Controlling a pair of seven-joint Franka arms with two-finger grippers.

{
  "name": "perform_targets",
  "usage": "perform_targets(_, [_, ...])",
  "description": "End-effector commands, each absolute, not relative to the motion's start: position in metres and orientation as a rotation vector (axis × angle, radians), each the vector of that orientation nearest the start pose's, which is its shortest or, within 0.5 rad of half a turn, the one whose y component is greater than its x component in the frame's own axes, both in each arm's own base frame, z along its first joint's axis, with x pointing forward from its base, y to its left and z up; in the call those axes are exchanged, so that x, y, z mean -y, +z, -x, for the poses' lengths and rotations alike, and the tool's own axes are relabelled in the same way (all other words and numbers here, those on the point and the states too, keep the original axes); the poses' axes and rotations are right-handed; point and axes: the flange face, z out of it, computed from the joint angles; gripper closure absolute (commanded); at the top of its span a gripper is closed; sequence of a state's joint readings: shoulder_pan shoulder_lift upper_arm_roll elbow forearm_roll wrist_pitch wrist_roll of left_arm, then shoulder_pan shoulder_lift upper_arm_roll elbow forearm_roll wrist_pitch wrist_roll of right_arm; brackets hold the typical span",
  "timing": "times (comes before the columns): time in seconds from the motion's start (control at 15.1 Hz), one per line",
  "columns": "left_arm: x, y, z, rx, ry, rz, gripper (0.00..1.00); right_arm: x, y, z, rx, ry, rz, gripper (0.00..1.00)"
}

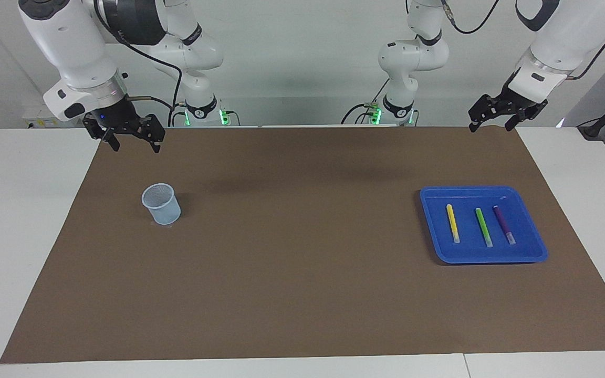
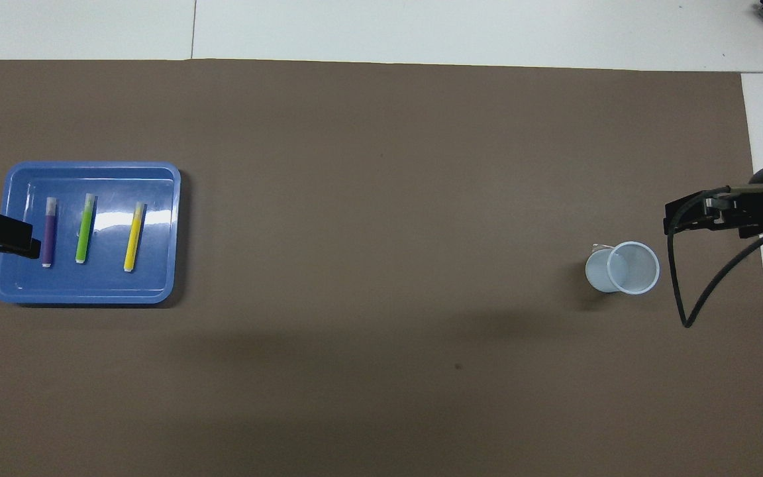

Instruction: Transfer and insert pens with both arms

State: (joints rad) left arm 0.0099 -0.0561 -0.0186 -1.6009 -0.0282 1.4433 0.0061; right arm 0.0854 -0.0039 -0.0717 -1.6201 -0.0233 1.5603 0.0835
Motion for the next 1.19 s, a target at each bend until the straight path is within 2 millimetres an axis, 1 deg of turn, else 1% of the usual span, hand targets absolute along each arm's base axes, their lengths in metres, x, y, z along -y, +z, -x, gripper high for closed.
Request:
perform_targets(0.0, [0.004, 0.636, -0.522, -0.014, 0.129, 3.176, 0.0, -0.004, 0.603, -0.55, -0.099, 0.101, 3.153, 0.0])
perform_targets(0.2, [0.002, 0.637, -0.522, -0.009, 0.124, 3.177, 0.0, -0.003, 0.603, -0.55, -0.101, 0.101, 3.153, 0.0])
perform_targets(0.46, [-0.01, 0.637, -0.521, 0.01, 0.121, 3.176, 0.0, -0.002, 0.603, -0.55, -0.104, 0.101, 3.153, 0.0])
perform_targets(0.53, [-0.015, 0.637, -0.521, 0.03, 0.12, 3.177, 0.0, -0.004, 0.603, -0.55, -0.099, 0.101, 3.153, 0.0])
perform_targets(1.13, [-0.014, 0.635, -0.517, 0.042, 0.143, 3.175, 0.0, -0.004, 0.603, -0.55, -0.099, 0.101, 3.153, 0.0])
